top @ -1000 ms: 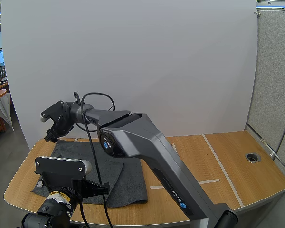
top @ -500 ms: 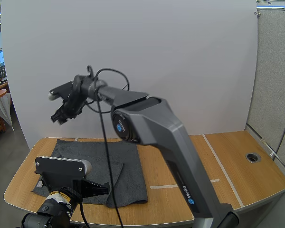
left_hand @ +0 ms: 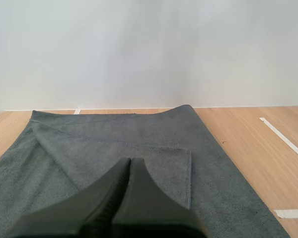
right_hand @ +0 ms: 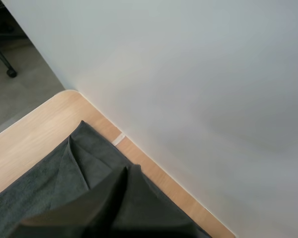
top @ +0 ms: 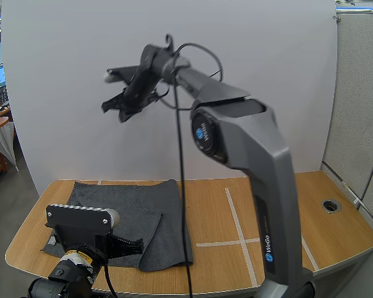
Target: Fold the towel
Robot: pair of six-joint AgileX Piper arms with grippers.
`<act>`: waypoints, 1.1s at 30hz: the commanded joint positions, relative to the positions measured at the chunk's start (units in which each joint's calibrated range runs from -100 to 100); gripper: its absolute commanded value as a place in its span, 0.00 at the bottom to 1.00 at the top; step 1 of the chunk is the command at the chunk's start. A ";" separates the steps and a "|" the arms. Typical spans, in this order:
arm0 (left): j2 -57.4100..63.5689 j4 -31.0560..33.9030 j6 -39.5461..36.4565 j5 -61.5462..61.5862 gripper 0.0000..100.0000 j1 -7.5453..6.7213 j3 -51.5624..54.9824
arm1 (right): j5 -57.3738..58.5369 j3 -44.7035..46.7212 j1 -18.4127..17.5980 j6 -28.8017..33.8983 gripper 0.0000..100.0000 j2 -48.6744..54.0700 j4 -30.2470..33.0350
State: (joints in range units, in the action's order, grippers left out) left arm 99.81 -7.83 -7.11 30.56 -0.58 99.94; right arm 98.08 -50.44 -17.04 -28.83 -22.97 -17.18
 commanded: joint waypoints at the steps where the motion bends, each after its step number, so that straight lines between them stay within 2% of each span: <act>1: 0.19 -0.96 -0.13 -1.18 0.00 -0.17 0.06 | 1.92 -0.51 2.54 0.20 0.00 6.74 -0.08; 6: 0.19 -0.96 -0.13 -1.18 0.00 -0.17 0.06 | 1.92 0.02 5.52 0.20 0.00 14.40 -0.08; 10: 0.19 -0.96 -0.13 -1.18 0.00 -0.17 0.06 | 1.92 5.37 7.87 -1.50 0.00 21.24 -0.47; 16: 0.19 -0.96 -0.13 -1.18 0.00 -0.17 0.06 | 1.92 18.34 9.95 -5.28 0.00 32.98 -0.56; 24: 0.19 -0.96 -0.13 -1.18 0.00 -0.17 0.06 | 1.92 37.78 9.96 -9.44 0.00 48.04 -0.34; 33: 0.19 -0.96 -0.13 -1.18 0.00 -0.17 0.06 | -6.01 58.84 9.96 -11.39 0.00 61.46 3.10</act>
State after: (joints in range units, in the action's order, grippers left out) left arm 99.81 -7.83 -7.11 30.56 -0.58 99.94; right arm 95.09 4.45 -7.29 -38.79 34.83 -14.94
